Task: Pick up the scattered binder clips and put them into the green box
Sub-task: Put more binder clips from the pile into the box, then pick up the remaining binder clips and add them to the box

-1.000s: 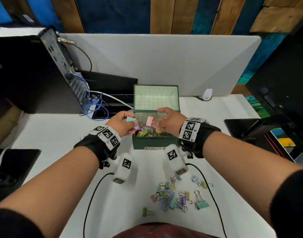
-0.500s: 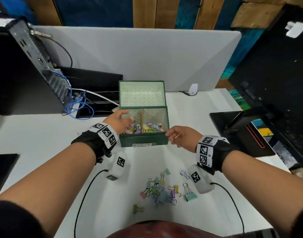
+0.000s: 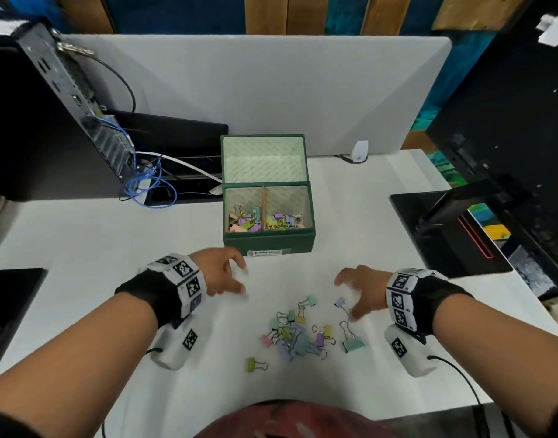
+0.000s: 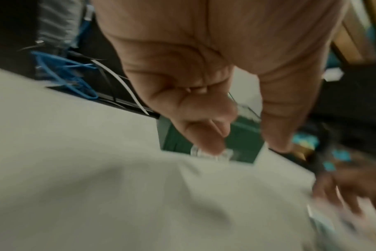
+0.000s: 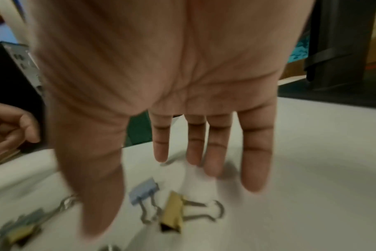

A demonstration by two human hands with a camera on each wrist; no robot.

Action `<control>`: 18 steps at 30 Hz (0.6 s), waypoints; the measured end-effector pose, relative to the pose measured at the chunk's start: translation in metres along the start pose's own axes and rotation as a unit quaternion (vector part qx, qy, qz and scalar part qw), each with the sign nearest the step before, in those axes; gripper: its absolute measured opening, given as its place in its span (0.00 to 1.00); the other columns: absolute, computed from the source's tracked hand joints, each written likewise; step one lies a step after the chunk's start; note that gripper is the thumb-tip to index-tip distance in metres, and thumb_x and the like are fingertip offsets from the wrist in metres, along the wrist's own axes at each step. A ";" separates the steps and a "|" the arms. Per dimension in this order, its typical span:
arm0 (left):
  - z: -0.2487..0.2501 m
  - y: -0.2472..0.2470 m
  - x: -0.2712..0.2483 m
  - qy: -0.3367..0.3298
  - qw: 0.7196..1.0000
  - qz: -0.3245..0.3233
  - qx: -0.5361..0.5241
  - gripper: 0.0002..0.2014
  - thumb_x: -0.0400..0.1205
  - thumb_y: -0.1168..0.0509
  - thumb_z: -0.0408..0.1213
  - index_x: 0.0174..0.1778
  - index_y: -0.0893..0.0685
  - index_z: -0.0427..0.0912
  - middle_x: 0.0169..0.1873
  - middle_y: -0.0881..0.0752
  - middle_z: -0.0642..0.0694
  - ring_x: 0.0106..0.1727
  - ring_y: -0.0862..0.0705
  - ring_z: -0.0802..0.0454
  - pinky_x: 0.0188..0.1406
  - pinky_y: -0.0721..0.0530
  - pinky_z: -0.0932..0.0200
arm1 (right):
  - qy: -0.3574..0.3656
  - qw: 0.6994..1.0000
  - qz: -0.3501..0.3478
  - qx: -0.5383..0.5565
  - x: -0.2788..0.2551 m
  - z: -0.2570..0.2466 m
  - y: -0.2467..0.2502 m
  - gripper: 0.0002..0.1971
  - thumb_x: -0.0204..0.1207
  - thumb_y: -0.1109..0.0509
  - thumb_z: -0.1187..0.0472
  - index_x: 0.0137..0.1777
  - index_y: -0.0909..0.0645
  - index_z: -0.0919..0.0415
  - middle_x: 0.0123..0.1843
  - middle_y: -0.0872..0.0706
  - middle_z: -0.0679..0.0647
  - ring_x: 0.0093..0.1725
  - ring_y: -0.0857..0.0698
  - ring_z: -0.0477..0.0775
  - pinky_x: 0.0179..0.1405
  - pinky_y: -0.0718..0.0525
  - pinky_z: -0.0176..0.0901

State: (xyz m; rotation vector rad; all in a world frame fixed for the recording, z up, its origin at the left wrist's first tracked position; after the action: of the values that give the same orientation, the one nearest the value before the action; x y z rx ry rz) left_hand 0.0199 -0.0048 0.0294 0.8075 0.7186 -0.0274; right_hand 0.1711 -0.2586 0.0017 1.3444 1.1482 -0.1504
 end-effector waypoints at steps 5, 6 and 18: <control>0.006 -0.042 -0.011 -0.036 0.981 -0.085 0.171 0.44 0.64 0.22 0.52 0.73 0.40 0.57 0.45 0.17 0.49 0.36 0.20 0.55 0.41 0.20 0.60 | -0.007 0.995 -0.038 -0.094 -0.012 0.002 -0.013 0.48 0.59 0.17 0.57 0.74 0.43 0.46 0.69 0.30 0.55 0.63 0.20 0.62 0.61 0.18 0.56; 0.007 -0.051 -0.012 -0.042 0.977 -0.095 0.188 0.46 0.65 0.22 0.51 0.74 0.42 0.57 0.48 0.17 0.48 0.43 0.19 0.52 0.47 0.21 0.57 | -0.005 0.994 -0.038 -0.105 -0.014 0.001 -0.015 0.48 0.59 0.17 0.57 0.74 0.43 0.46 0.69 0.30 0.55 0.61 0.20 0.62 0.59 0.18 0.55; 0.019 -0.099 -0.004 -0.093 0.979 -0.068 0.165 0.42 0.70 0.25 0.43 0.76 0.42 0.54 0.53 0.16 0.45 0.52 0.19 0.48 0.48 0.25 0.60 | 0.045 0.998 0.021 -0.037 -0.013 -0.009 -0.035 0.43 0.62 0.19 0.54 0.72 0.41 0.53 0.68 0.25 0.57 0.58 0.19 0.58 0.57 0.17 0.53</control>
State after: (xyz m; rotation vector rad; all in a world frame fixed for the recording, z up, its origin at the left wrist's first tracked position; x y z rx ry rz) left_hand -0.0011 -0.0883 -0.0239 1.0556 0.5975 -0.3502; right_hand 0.1362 -0.2683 -0.0112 1.3186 1.1885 -0.0174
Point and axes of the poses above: each hand's wrist, its own x-axis towards the middle knuckle, its own y-axis out of the back of the hand, z = x × y, the point moved 1 cm from there along x, towards the middle knuckle
